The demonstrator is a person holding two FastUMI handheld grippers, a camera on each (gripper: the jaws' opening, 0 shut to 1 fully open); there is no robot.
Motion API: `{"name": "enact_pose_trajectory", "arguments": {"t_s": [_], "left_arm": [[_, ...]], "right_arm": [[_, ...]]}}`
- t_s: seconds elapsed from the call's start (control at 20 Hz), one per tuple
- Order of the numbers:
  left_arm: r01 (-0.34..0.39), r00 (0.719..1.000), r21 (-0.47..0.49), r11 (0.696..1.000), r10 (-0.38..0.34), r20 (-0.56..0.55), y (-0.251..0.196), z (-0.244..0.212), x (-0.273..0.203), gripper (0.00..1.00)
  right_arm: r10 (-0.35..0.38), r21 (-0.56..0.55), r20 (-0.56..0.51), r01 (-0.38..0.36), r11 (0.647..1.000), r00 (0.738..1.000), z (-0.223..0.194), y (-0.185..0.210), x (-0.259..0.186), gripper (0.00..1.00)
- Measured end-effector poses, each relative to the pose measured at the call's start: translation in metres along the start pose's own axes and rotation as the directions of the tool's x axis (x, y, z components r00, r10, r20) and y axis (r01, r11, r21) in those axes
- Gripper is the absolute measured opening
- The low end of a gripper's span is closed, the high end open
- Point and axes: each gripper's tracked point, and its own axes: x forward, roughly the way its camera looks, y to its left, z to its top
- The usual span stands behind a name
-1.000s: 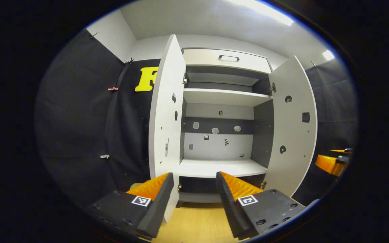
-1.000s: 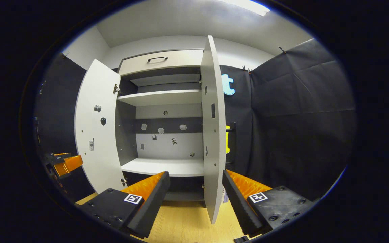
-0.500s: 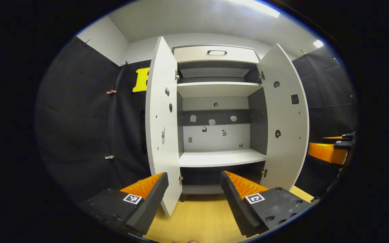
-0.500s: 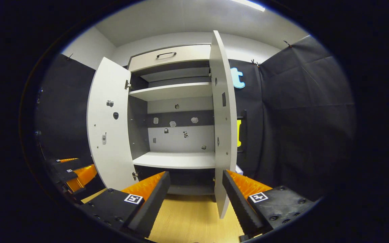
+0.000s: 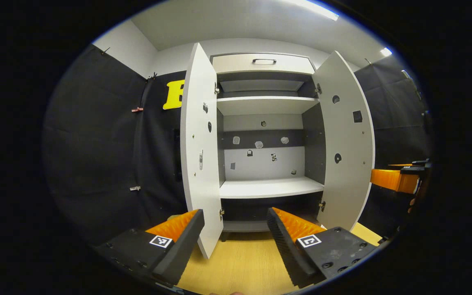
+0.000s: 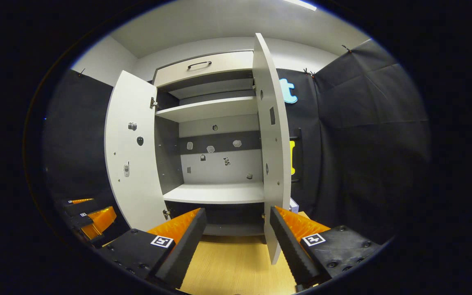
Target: Open the right door of the double-door shoe cabinet with the right hand, and open the left door with the left hand.
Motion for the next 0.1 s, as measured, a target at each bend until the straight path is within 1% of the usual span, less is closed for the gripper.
{"name": "enact_pose_trajectory", "arguments": {"t_s": [0.1], "left_arm": [[-0.007, 1.0, 0.001, 1.0, 0.007, 0.0, 0.0035, -0.0005, 0.0015, 0.95]], "right_arm": [[-0.001, 0.003, -0.019, 0.001, 1.0, 1.0, -0.0108, 0.0012, -0.0013, 0.99]]}}
